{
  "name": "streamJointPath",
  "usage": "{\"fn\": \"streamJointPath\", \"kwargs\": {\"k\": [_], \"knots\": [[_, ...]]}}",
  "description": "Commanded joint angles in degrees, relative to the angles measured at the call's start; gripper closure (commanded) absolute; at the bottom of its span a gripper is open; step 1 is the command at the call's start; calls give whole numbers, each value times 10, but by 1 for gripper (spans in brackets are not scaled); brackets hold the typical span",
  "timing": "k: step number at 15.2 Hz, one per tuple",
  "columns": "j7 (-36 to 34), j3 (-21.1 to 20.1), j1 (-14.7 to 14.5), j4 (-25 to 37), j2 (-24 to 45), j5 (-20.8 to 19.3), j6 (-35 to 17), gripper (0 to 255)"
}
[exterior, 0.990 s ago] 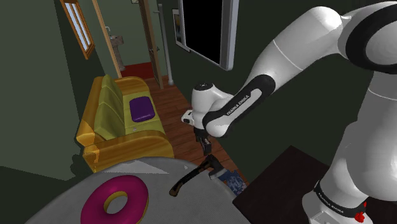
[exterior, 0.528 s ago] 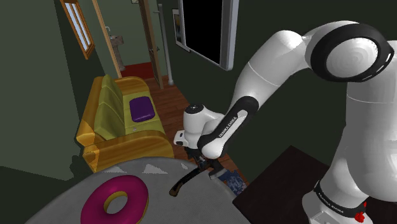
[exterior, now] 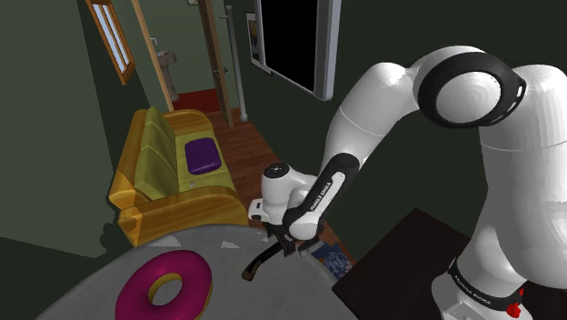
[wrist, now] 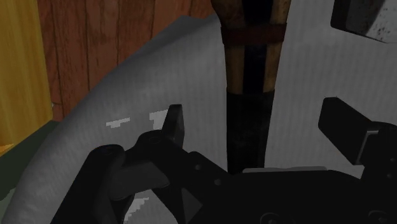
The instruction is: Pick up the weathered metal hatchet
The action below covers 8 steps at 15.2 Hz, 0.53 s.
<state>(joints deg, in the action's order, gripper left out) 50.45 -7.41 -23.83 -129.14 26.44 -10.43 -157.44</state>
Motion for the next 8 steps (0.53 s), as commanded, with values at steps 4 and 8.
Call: {"fn": "streamJointPath", "kwargs": {"k": [4, 8], "knots": [[-3, 2, -2, 2, 8, -3, -7, 255], [-3, 2, -2, 2, 8, -3, -7, 255]]}}
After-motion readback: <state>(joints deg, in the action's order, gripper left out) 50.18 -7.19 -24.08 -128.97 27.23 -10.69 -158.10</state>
